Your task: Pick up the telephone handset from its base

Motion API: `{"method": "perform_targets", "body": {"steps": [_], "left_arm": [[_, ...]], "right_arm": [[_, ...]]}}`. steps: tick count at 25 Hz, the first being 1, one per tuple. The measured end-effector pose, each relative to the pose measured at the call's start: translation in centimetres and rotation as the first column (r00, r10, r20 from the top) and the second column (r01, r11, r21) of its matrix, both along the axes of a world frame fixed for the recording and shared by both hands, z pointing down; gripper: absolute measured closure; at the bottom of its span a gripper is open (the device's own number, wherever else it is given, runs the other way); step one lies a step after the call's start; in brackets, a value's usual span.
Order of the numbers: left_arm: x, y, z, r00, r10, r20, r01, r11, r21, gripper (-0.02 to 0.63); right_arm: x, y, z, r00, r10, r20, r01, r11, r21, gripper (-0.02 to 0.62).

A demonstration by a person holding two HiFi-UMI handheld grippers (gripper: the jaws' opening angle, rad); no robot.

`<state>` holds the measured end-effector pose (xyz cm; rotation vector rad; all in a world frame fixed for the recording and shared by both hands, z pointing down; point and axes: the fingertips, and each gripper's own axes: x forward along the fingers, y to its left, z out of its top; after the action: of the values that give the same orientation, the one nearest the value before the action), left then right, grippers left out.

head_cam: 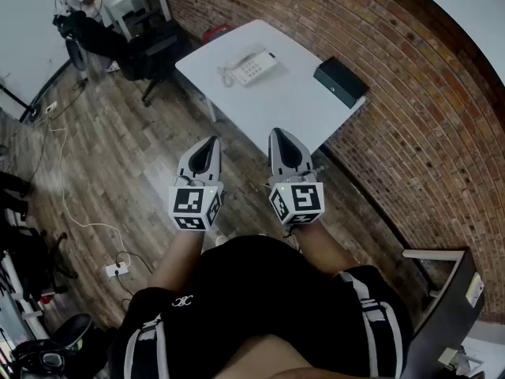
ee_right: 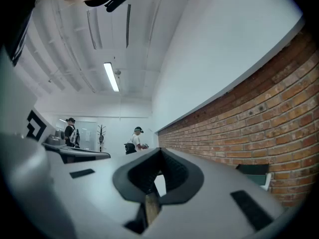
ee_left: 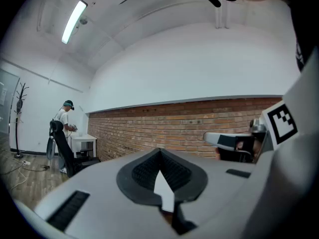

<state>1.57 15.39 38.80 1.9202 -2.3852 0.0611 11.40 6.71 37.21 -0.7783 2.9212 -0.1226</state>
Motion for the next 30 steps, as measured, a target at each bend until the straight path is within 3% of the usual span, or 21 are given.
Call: {"method": "perform_targets", "body": {"steps": [20,30], "left_arm": [[5.3,-1.5,1.7,0.998,-0.057,0.022,0.058,0.998,-0.039,0.604],[4.7,-2.2,0.5,0.992,-0.113,0.054,0.112,0.994,0.016,0.604]], "right_arm": [[3.7,-1.9,1.1,0.997,-0.072,0.01,0.072,0.997,0.016,0.597],[3.4,-2.4,0.5,0.993,-0.114,0.022,0.113,0.992,0.052,0.597]]}}
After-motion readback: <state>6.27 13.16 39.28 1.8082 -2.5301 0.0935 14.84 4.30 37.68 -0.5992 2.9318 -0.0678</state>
